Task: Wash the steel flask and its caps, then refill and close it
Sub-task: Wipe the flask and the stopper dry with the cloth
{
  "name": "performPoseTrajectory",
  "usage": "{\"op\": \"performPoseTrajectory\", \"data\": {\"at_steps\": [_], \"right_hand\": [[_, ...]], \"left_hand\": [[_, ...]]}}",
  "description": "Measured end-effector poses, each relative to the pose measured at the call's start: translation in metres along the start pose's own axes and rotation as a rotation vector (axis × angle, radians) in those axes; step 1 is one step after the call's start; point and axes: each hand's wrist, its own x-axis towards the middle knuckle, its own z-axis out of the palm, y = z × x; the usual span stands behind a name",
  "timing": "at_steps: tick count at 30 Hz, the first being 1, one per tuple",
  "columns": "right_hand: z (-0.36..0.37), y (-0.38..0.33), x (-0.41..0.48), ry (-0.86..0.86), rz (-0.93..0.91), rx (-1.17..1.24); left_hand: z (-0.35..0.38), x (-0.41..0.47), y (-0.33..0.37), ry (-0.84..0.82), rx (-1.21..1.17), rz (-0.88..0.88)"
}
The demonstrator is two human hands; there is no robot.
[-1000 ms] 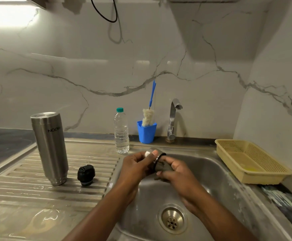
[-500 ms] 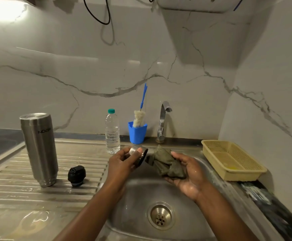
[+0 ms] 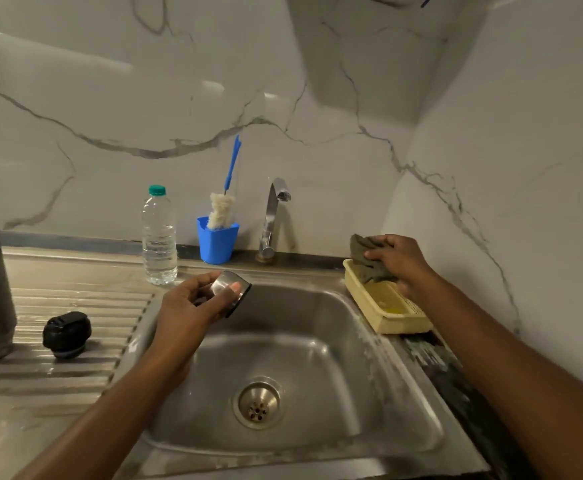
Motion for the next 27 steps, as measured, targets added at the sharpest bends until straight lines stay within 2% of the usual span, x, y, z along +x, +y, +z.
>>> {"op": "performPoseTrajectory", "data": {"at_steps": [5,8,10,13,16,20,23,27], "right_hand": [[-0.017,0.03,0.04,0.108,-0.104,-0.536],[-0.016,0.051,0.052,0.104,-0.152,-0.729],[-0.013,0.063,0.056,0.038,-0.151,-0.843],[-0.007,0.074,0.06,-0.178,-0.136,-1.023],[-0.007,0.066,0.061,-0.242,-0.121,-0.99],[-0.004,0.037,0.05,-0.15,-0.152,-0.94],[0.006,0.01,0.024,-0.091,-0.288,-0.856],[0.035,-0.017,-0.026,-0.133,-0.425,-0.71]], "left_hand": [[0.001,0.0,0.0,-0.014,0.018,0.019],[0.003,-0.003,0.001,-0.022,0.032,0.032],[0.004,-0.003,0.002,-0.022,0.037,0.043],[0.005,-0.004,0.004,-0.018,0.052,0.045],[0.004,-0.006,0.005,-0.021,0.092,0.059],[0.0,-0.003,0.003,-0.003,0.153,0.061],[-0.004,-0.002,0.001,0.012,0.202,0.073],[-0.004,-0.003,0.012,0.056,0.267,0.092]]}}
